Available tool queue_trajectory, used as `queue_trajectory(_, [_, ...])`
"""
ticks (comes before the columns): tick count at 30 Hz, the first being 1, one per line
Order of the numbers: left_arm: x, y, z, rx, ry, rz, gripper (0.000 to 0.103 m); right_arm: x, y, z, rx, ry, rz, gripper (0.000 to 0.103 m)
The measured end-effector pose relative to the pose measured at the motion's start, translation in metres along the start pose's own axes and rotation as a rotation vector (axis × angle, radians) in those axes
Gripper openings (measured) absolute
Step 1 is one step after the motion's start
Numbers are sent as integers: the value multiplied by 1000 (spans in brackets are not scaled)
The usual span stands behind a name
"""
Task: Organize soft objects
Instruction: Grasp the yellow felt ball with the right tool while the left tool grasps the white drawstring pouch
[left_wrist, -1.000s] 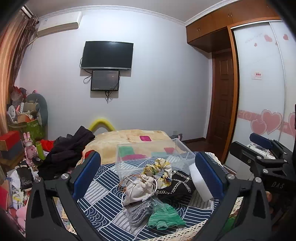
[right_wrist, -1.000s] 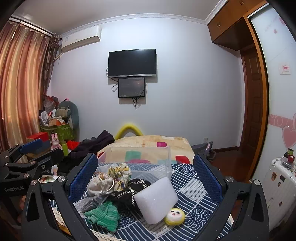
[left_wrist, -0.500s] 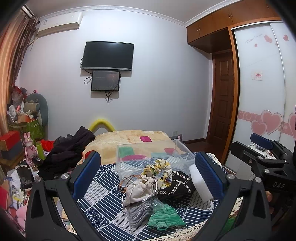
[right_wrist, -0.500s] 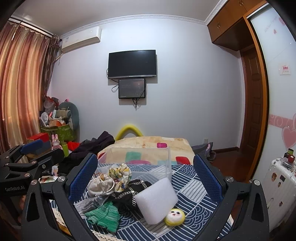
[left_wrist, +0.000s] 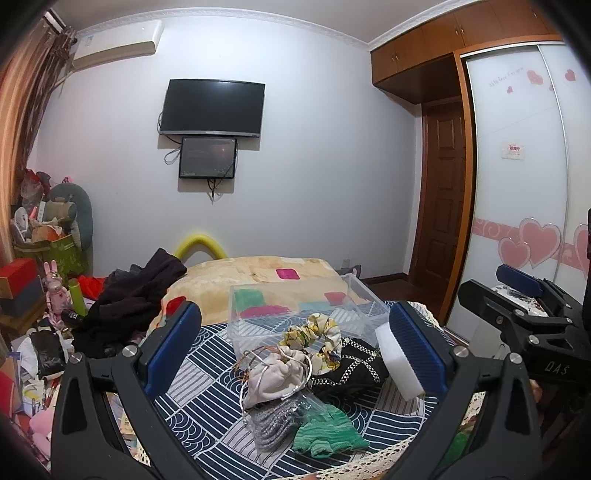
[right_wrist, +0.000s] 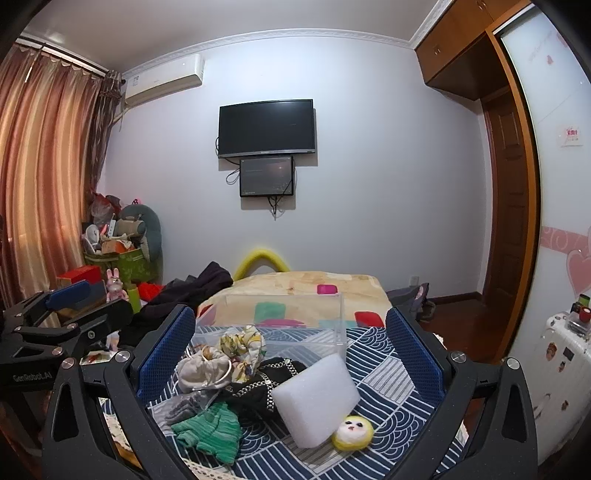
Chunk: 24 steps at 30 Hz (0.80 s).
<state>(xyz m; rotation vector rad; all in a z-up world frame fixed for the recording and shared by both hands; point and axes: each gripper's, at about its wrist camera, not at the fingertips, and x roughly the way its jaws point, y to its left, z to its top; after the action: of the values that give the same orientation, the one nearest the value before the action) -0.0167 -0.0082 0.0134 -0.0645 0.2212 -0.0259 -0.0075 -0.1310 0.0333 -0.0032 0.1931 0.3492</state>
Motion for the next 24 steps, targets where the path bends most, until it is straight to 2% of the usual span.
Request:
queue_trajectory(6, [12, 6, -6, -18, 34, -15, 103, 14, -8, -9, 17, 41, 4, 103])
queue_trajectory(9, [20, 15, -11, -35, 52, 2, 96, 22, -14, -17, 19, 74, 0, 97])
queue_trajectory(10, [25, 19, -13, -43, 66, 8, 91, 23, -16, -19, 21, 85, -1, 95])
queue_trajectory(17, [63, 40, -33, -105, 196, 13, 80, 41, -32, -37, 27, 176, -22, 86])
queue_trajectory(24, [99, 45, -56, -119, 304, 18, 77, 49, -53, -56, 62, 264, -42, 84])
